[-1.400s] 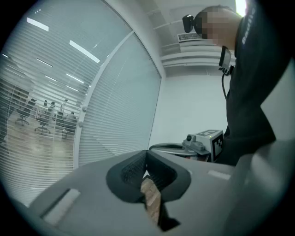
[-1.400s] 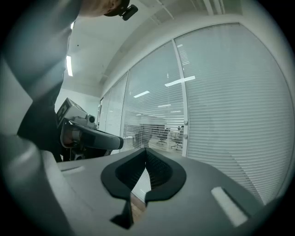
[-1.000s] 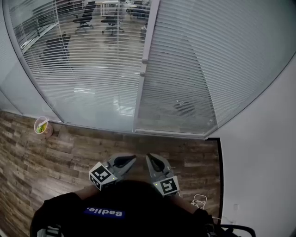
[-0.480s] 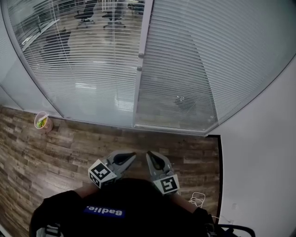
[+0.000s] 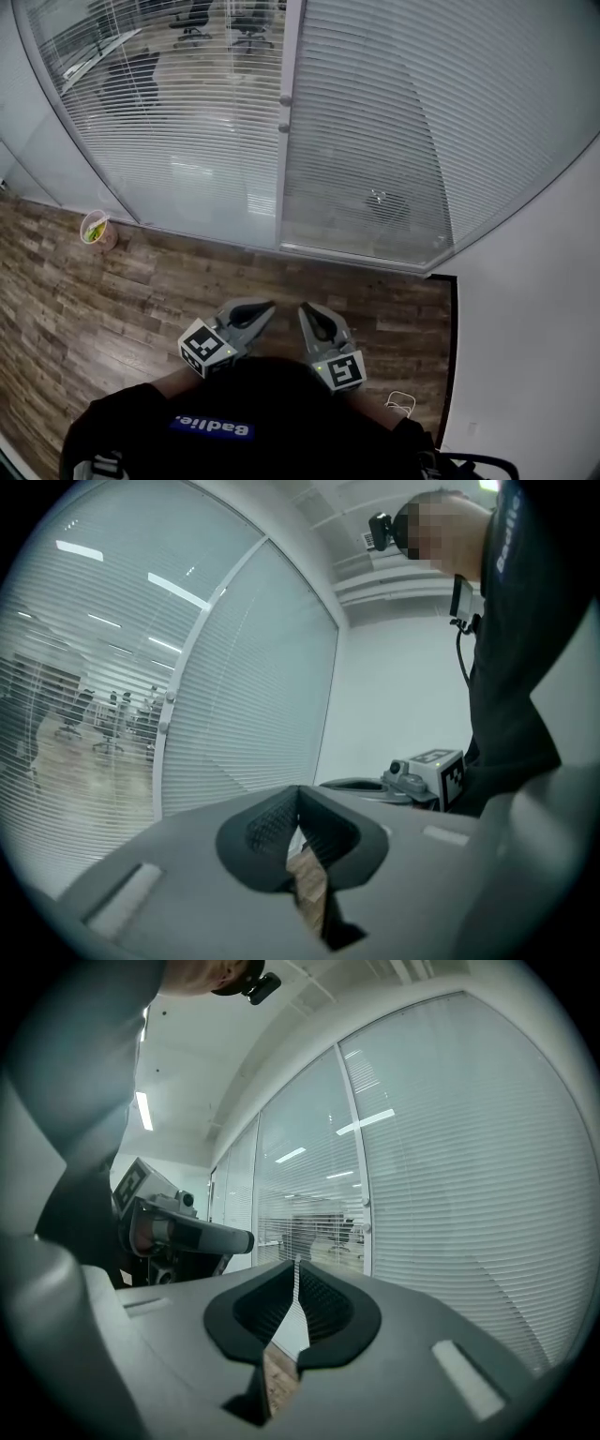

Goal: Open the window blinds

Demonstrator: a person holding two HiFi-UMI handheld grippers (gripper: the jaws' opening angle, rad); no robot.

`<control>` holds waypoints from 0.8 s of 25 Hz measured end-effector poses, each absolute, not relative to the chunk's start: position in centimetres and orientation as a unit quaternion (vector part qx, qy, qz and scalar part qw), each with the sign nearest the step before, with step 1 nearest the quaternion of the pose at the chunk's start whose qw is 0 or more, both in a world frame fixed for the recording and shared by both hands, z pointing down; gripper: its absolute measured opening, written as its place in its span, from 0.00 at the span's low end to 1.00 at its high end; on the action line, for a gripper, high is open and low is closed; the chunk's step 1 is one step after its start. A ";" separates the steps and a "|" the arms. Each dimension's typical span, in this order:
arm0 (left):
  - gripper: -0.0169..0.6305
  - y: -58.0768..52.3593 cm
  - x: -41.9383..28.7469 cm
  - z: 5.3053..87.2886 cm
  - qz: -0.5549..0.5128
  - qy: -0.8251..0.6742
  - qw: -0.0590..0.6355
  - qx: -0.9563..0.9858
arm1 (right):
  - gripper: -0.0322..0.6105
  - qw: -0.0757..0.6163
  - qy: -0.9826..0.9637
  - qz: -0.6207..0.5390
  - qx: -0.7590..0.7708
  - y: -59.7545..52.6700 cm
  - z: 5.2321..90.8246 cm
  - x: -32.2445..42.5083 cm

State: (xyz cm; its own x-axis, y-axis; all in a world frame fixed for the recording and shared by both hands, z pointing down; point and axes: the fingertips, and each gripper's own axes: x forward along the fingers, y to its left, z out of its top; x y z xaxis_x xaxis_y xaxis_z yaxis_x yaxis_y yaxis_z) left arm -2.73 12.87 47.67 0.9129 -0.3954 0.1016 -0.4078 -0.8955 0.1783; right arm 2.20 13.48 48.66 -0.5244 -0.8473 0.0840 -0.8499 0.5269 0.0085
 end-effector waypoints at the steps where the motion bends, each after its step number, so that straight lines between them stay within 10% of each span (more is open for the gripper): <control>1: 0.03 13.0 -2.7 47.6 0.031 -0.211 0.097 0.972 | 0.08 0.038 -0.874 0.018 0.483 13.6 48.8 2.3; 20: 0.03 5.9 -3.5 47.7 0.020 -0.179 0.106 0.978 | 0.08 0.074 -0.855 0.018 0.513 7.5 49.4 1.9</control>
